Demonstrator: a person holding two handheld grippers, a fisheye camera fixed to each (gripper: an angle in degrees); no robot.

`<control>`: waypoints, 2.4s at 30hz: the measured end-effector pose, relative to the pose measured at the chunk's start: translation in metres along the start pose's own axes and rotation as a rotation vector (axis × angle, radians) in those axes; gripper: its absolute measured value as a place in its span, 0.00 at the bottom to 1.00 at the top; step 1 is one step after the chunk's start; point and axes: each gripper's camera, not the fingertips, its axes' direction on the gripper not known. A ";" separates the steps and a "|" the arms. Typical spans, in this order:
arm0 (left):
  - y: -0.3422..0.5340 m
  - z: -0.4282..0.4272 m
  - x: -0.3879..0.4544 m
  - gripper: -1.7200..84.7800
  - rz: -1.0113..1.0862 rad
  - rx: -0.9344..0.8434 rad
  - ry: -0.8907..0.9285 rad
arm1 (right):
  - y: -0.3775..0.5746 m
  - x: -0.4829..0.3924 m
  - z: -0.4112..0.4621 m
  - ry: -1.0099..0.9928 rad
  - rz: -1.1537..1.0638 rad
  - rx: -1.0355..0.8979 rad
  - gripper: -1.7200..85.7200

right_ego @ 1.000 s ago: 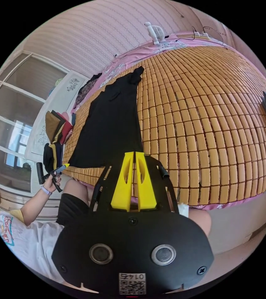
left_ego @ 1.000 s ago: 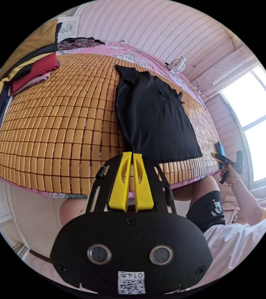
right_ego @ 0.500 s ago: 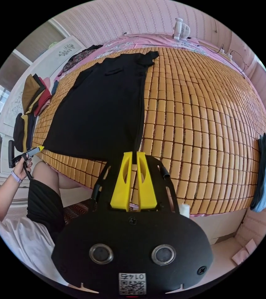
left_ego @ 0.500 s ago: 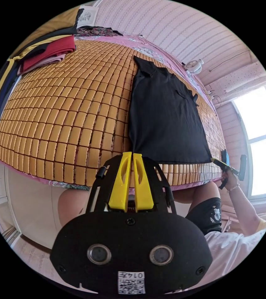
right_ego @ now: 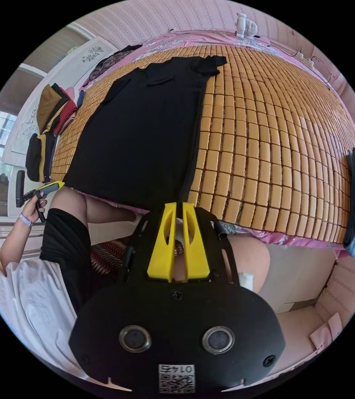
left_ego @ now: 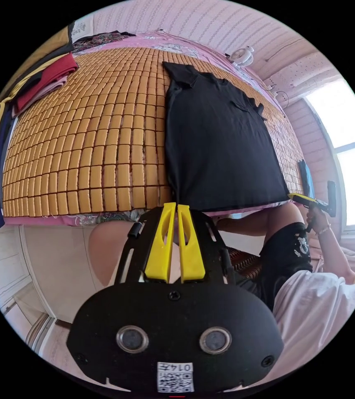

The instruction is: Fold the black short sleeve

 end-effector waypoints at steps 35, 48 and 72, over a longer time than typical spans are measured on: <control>0.211 -0.078 0.124 0.01 0.199 0.539 -0.130 | 0.105 -0.138 -0.089 0.218 -0.139 0.447 0.08; -0.035 0.017 0.129 0.01 0.225 0.521 0.007 | -0.166 -0.141 -0.035 -0.100 -0.365 0.368 0.09; -0.235 0.083 0.111 0.08 0.187 0.255 -0.167 | -0.505 -0.227 0.063 -0.054 -0.353 0.030 0.12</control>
